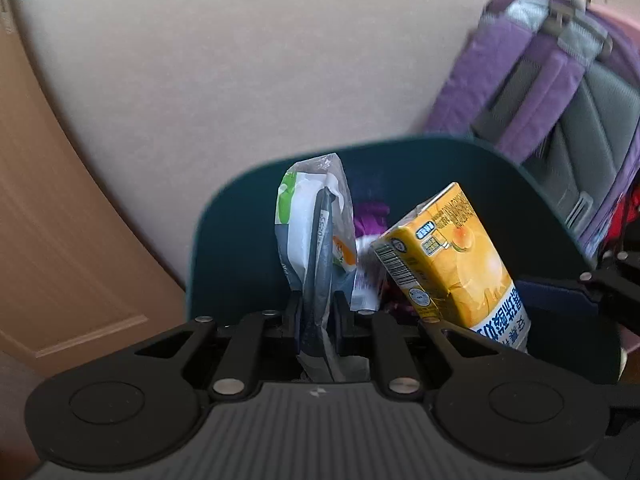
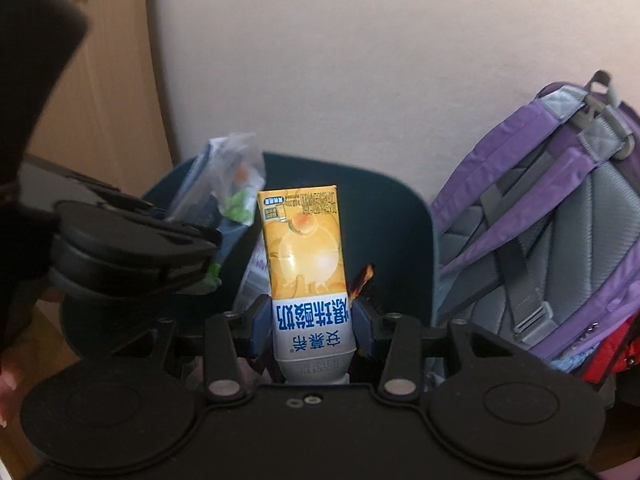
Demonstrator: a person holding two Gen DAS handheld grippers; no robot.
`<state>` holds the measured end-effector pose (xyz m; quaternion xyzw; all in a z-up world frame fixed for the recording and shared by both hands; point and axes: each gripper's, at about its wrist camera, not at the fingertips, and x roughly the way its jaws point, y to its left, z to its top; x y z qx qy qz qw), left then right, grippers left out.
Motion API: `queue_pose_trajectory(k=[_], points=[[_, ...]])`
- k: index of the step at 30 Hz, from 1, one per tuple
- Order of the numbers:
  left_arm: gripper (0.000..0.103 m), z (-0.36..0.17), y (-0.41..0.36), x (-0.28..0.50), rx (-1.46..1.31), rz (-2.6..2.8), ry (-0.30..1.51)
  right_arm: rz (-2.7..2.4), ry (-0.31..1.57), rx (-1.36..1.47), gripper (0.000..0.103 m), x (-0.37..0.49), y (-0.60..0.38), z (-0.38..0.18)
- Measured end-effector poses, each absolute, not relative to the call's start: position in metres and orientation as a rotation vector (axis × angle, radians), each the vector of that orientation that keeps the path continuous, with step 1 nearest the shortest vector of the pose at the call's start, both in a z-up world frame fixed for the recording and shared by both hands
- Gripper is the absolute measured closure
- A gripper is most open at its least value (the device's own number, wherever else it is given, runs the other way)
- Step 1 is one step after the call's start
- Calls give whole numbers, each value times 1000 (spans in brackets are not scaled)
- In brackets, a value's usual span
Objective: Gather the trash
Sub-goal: 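Open the left gripper over the teal bin while the right gripper releases the milk carton in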
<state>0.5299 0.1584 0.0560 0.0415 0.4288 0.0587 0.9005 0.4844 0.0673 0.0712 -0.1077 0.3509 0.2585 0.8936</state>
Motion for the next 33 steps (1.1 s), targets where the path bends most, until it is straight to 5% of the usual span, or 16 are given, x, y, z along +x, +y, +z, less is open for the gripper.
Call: queue_pose_trajectory(k=[10,17,21,33], points=[[87,43,154,539,116,121,953,536,735,-328,54,478,75,65],[71,56,147,533,107,109,956,527,693,-334,45,469,64,79],[44,69,138,516,122,141,916,514,675,-341,43,452,56,93],[39,125,114,431,73,103,775,521,630,-248,40,392,-5,138]])
